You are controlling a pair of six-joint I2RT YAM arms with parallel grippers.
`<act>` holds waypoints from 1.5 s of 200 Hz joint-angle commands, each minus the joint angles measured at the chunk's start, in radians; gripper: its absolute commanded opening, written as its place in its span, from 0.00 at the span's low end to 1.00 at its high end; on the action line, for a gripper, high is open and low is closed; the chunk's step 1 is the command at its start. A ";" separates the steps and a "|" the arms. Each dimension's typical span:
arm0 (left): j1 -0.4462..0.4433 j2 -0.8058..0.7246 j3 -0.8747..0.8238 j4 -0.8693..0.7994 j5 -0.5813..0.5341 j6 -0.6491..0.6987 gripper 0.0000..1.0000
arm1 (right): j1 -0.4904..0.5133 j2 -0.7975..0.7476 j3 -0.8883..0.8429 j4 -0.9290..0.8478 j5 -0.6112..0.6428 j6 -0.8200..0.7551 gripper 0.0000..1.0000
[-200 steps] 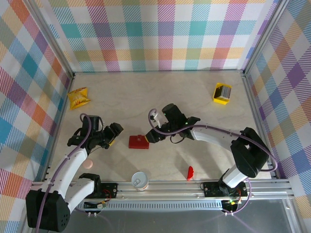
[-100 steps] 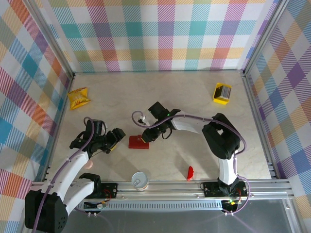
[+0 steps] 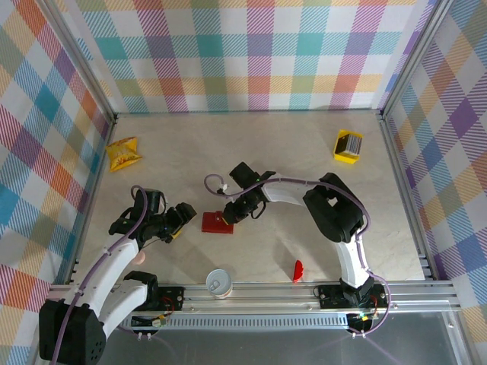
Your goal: Put the credit cards into the card holder
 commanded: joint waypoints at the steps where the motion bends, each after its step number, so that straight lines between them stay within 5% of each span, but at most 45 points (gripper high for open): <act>1: -0.012 0.008 0.029 -0.001 0.028 -0.013 0.78 | -0.013 -0.026 -0.077 0.038 0.078 0.156 0.04; 55: -0.025 0.062 0.068 0.040 0.091 -0.094 0.81 | -0.007 -0.285 -0.290 0.128 0.145 0.534 0.04; 80: -0.071 0.151 0.098 0.025 0.093 -0.119 0.75 | -0.051 -0.413 -0.246 0.002 0.164 0.470 0.17; 128: -0.320 0.282 0.082 0.210 0.010 -0.154 0.69 | -0.144 -0.482 -0.332 0.018 0.104 0.270 0.45; 229: -0.395 0.390 0.076 0.234 -0.107 -0.231 0.54 | -0.142 -0.552 -0.387 0.015 0.161 0.361 0.40; 262: -0.395 0.440 0.051 0.397 -0.075 -0.249 0.51 | -0.142 -0.560 -0.396 -0.004 0.167 0.383 0.40; 300: -0.398 0.495 0.088 0.383 -0.062 -0.231 0.48 | -0.142 -0.579 -0.403 -0.023 0.185 0.401 0.40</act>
